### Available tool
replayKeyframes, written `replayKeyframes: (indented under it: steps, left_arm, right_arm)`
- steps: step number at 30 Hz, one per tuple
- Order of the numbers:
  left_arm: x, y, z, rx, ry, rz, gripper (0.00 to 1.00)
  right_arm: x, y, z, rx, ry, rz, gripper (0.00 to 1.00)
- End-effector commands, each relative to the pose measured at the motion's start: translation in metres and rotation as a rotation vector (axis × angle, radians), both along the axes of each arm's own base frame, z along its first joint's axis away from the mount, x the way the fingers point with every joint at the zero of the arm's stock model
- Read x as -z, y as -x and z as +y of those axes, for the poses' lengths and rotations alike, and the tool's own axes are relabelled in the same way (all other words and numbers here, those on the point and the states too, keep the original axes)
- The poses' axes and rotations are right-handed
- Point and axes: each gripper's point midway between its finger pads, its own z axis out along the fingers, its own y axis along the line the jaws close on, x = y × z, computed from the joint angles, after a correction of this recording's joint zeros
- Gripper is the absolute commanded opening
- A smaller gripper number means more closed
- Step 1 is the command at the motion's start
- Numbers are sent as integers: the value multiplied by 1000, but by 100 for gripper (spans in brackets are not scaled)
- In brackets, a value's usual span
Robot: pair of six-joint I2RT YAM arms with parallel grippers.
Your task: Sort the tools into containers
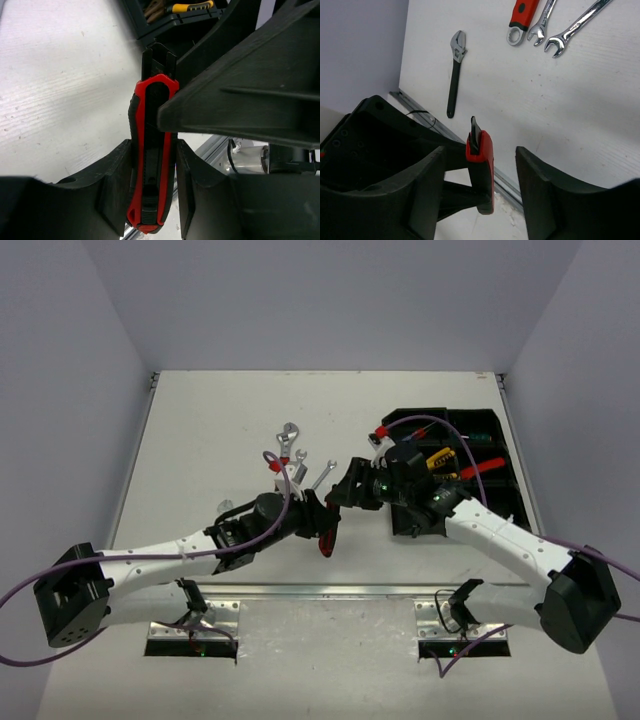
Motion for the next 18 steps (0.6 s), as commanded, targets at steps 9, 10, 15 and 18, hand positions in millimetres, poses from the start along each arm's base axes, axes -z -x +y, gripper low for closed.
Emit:
replayKeyframes:
  steps: [9, 10, 15, 18]
  left_arm:
    - [-62, -18, -10, -24, 56, -138, 57]
    - [-60, -22, -2, -66, 20, -129, 87]
    - [-54, -35, 69, -335, -256, -74, 100]
    - [-60, -29, 108, -427, -367, -61, 100]
  right_arm:
    - [-12, -22, 4, 76, 18, -72, 0]
    - [-15, -29, -6, 104, 51, -97, 0]
    - [-26, -93, -150, 541, 269, -122, 0]
    - [-39, -114, -248, 814, 415, -114, 0]
